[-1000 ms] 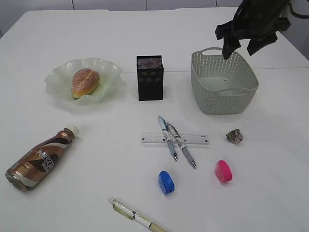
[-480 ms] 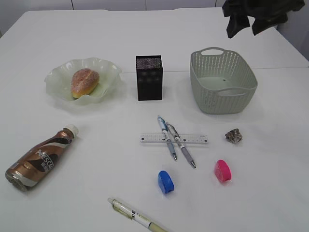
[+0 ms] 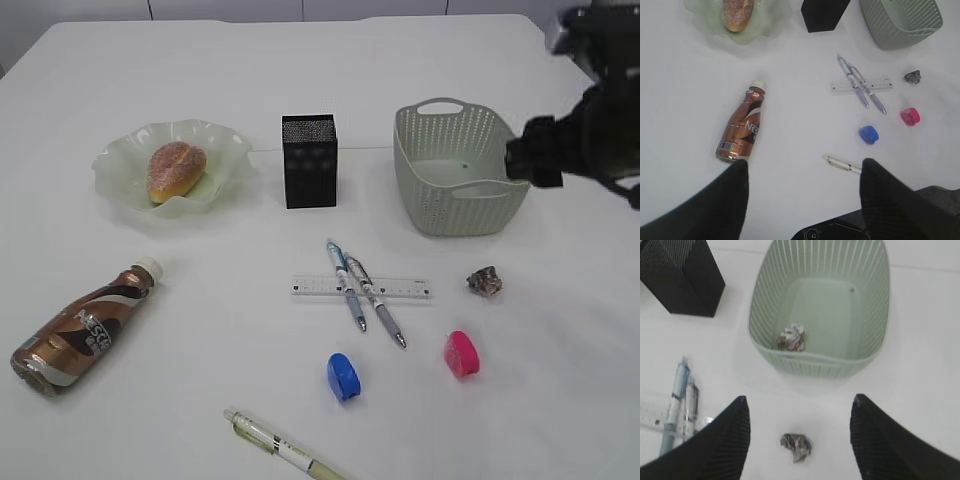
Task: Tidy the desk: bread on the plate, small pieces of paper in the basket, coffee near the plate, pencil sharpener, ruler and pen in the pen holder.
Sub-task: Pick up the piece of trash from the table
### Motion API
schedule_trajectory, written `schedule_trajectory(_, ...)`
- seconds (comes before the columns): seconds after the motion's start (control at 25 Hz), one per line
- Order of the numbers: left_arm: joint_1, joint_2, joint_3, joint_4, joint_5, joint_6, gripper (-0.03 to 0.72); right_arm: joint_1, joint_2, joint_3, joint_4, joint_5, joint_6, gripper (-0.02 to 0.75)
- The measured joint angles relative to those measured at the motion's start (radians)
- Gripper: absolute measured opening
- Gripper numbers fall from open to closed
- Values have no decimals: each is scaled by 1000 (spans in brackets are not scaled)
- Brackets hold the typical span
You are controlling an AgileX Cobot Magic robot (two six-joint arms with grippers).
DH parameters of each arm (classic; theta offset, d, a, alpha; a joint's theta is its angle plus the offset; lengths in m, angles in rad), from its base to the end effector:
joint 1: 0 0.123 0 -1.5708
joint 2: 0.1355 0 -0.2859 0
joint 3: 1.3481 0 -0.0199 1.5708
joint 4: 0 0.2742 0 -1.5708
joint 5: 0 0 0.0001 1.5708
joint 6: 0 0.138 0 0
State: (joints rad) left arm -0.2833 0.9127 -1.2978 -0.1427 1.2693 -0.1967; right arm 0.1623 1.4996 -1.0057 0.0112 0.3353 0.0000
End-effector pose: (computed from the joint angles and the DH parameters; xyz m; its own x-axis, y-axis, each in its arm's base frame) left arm 0.1754 -0.0706 0.4156 -0.7526 -0.0255 -0.6580 0.1955 0.9455 -0.2603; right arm 0.3747 0.0619 0.2248 -0.6686 -0.0988 -0.7371 -0.1572 0.9875 0.0103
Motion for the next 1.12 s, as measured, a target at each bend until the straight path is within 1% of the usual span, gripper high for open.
schedule_trajectory(0.08, 0, 0, 0, 0, 0, 0, 505, 0, 5, 57, 0, -12, 0, 492)
schedule_trajectory(0.2, 0, 0, 0, 0, 0, 0, 505, 0, 36, 90, 0, -36, 0, 491)
schedule_trajectory(0.48, 0, 0, 0, -5, 0, 0, 505, 0, 145, 92, 6, -90, 15, 490)
schedule_trajectory(0.68, 0, 0, 0, -25, 0, 0, 501, 0, 227, 92, 55, -92, 18, 490)
schedule_trajectory(0.84, 0, 0, 0, -34, 0, 0, 501, 0, 248, 92, 83, -94, 20, 489)
schedule_trajectory(1.12, 0, 0, 0, -41, 0, 0, 499, 0, 255, 92, 86, -107, 20, 489)
